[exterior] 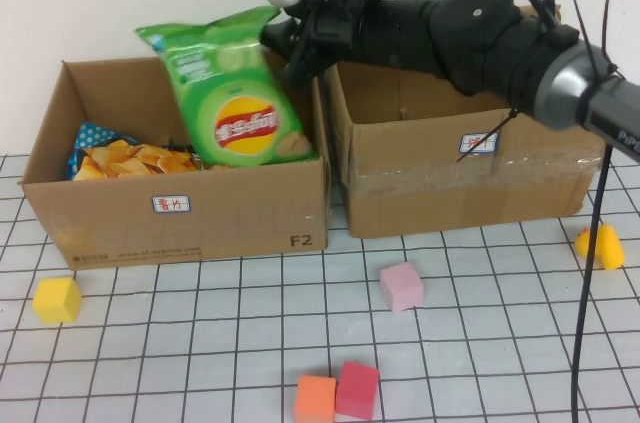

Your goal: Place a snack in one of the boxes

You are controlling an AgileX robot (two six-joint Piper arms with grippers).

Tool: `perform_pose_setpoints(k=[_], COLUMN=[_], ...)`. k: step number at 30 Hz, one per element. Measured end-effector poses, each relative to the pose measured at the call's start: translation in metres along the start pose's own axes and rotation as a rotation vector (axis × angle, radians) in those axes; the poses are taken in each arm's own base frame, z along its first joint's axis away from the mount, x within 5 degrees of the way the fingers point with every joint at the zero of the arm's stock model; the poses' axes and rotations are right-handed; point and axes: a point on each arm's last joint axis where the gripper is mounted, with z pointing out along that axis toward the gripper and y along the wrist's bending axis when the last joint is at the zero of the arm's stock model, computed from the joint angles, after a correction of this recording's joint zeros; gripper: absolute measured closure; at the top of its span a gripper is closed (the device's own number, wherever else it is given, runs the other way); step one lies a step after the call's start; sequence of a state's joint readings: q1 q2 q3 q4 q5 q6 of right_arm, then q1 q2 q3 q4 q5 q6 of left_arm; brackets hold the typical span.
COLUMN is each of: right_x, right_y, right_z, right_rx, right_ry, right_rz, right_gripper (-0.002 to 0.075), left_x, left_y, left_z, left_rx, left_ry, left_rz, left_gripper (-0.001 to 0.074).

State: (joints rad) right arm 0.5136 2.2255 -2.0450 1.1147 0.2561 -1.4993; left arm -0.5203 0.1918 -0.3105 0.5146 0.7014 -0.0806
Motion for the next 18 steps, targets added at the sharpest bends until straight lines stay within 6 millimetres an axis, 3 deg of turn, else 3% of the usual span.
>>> perform_pose_setpoints(k=[2,5,8,12,18], right_x=[0.000,-0.002,-0.018,-0.048,-0.079], right_y=[0.002,0.004,0.004,0.003,0.005], right_z=[0.000,-0.001,-0.012,-0.040,-0.092], right_rx=[-0.012,-0.042,-0.066,-0.106,-0.196], right_ry=[-0.001,-0.002,-0.011,-0.004,0.182], right_rz=[0.001,-0.002,-0.067,-0.212,-0.238], right_gripper=[0.0274,0.0286,0.0412,0.0645,0.0716], left_x=[0.000,0.000,0.001,0.001,0.000], left_y=[0.000,0.000,0.000,0.000,0.000], left_z=[0.000,0.000,0.001,0.001,0.001], left_rx=[-0.002,-0.005,-0.004,-0.004,-0.004], left_ry=[0.000,0.000,0.001,0.001,-0.002], left_rz=[0.004,0.006,0.007,0.007,0.007], left_gripper=[0.0736,0.0736,0.0736,0.0736,0.0736])
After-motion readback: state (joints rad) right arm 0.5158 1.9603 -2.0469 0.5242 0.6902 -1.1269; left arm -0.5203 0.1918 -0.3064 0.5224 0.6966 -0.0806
